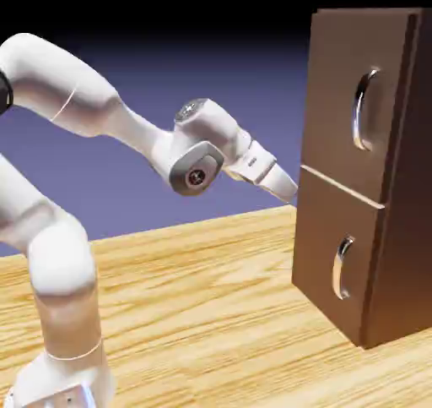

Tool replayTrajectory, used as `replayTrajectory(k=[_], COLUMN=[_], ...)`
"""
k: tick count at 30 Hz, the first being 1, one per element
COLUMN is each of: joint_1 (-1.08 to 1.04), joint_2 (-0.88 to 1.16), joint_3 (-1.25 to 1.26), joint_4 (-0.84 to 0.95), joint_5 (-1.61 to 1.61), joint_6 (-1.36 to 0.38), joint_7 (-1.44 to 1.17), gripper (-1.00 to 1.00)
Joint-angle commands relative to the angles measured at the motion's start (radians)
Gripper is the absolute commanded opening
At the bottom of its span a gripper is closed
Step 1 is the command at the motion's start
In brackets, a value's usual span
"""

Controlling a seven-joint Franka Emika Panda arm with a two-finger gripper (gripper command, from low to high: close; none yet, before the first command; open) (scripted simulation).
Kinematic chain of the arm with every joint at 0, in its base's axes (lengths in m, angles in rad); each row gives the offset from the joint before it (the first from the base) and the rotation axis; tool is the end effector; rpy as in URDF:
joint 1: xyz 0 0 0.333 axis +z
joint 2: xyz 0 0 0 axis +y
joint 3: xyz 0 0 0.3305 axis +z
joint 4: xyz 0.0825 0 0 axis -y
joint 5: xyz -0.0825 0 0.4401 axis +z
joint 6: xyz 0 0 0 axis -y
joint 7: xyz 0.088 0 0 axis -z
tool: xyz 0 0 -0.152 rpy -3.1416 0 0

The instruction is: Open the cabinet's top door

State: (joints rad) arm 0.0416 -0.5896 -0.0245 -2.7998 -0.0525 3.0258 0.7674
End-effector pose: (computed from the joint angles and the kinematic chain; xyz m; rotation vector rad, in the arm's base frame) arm 0.4580 0.0122 0.4170 -2.4819 0.9095 -1.0618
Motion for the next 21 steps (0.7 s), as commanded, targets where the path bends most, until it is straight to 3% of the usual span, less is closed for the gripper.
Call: replayTrajectory(k=[1,21], joint_1=[0.025,0.516], joint_2=[-0.016,-0.342], joint_3=[-0.02,-0.427], joint_4=[0.008,0.178], joint_5=[-0.044,-0.913], joint_6=[-0.009,-0.195], joint_7=[0.022,0.459], gripper=[0.0,0.0])
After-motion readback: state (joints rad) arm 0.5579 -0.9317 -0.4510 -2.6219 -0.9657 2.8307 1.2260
